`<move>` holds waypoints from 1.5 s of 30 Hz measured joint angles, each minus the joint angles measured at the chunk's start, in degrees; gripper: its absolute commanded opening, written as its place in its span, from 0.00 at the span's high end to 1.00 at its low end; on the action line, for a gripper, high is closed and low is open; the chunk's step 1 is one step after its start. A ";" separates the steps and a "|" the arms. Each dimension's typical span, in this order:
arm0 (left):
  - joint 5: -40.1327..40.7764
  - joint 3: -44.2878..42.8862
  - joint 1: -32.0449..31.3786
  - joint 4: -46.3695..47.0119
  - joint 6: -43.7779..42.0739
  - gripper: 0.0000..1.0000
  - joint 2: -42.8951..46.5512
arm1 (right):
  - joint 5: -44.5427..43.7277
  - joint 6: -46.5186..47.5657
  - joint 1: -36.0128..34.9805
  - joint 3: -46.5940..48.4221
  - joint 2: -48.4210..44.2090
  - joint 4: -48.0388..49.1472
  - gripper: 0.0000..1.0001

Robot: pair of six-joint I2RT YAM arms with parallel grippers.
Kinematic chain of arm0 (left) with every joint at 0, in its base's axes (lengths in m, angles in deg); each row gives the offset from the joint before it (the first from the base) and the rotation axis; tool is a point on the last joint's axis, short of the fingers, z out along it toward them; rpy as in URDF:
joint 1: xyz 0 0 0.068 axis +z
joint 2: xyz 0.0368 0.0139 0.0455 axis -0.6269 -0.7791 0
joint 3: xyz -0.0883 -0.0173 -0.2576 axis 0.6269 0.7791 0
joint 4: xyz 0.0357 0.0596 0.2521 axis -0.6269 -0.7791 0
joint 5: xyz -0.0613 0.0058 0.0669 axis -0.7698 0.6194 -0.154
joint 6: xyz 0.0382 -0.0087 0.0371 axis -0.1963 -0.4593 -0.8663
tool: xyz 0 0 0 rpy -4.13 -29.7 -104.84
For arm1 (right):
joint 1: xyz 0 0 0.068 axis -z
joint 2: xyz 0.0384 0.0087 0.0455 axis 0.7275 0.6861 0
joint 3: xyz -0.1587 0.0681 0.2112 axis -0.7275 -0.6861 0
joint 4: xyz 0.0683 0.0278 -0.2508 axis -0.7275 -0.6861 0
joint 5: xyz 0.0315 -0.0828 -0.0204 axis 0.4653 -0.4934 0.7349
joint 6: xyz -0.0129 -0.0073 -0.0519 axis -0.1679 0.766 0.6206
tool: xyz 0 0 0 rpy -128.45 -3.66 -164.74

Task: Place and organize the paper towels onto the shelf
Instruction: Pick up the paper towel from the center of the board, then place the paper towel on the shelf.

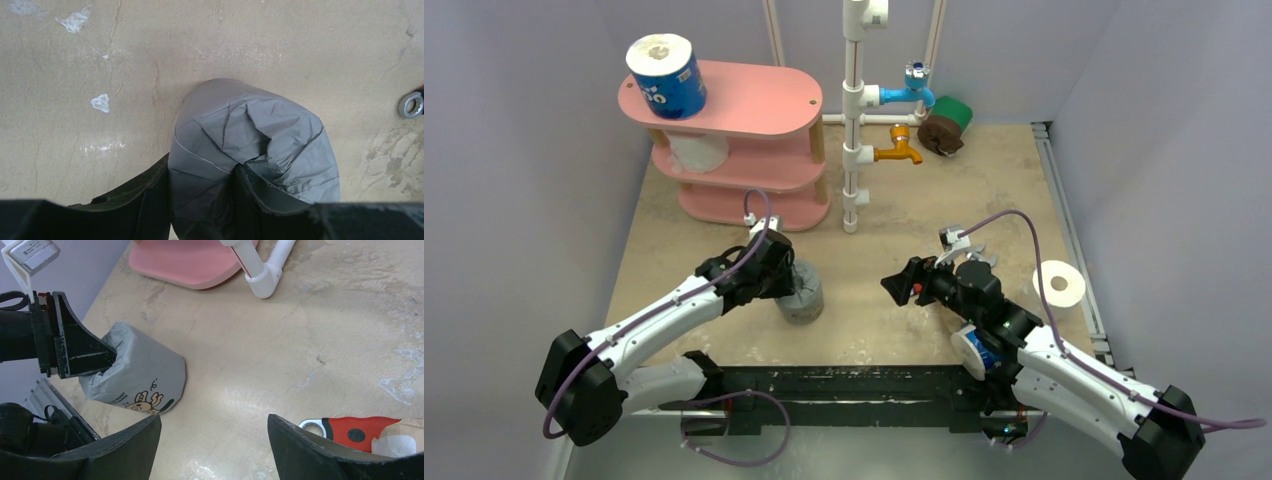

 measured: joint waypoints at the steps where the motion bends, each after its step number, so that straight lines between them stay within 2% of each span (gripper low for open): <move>1: 0.00 0.04 0.00 0.13 0.00 0.62 0.00 | 0.00 -0.02 0.00 -0.04 0.00 -0.04 0.21; 6: 0.00 0.17 0.00 0.42 0.00 0.63 -0.02 | 0.00 -0.02 0.00 -0.26 0.02 0.00 0.21; 12: 0.13 0.46 0.00 0.48 0.11 0.75 0.61 | 0.00 -0.02 0.00 -0.26 0.02 0.00 0.21; 18: 2.56 0.17 0.00 -4.63 0.44 0.86 4.94 | 0.02 -0.02 0.00 -0.26 0.00 0.00 0.21; 26: 8.02 -7.50 3.30 -12.00 2.34 1.00 7.37 | 0.07 -0.04 0.00 -0.26 -0.02 0.17 0.21; 27: 9.07 -9.64 6.86 -14.69 6.36 1.00 6.51 | 0.07 -0.07 0.00 -0.28 -0.31 0.17 0.21; 29: 9.46 -10.08 8.33 -15.72 8.50 1.00 6.10 | 0.07 -0.09 0.00 -0.28 -0.48 0.28 0.21; 34: 11.08 -12.79 15.04 -22.86 22.43 1.00 3.80 | 0.07 -0.20 0.00 -0.35 -1.70 0.31 0.21; 40: 12.48 -12.96 18.03 -27.32 40.04 1.00 3.87 | 0.07 -0.22 0.00 -0.50 -2.62 0.31 0.21; 45: 13.97 -11.06 18.93 -26.29 52.02 1.00 4.33 | 0.63 -0.24 0.00 -0.72 -2.62 0.33 0.21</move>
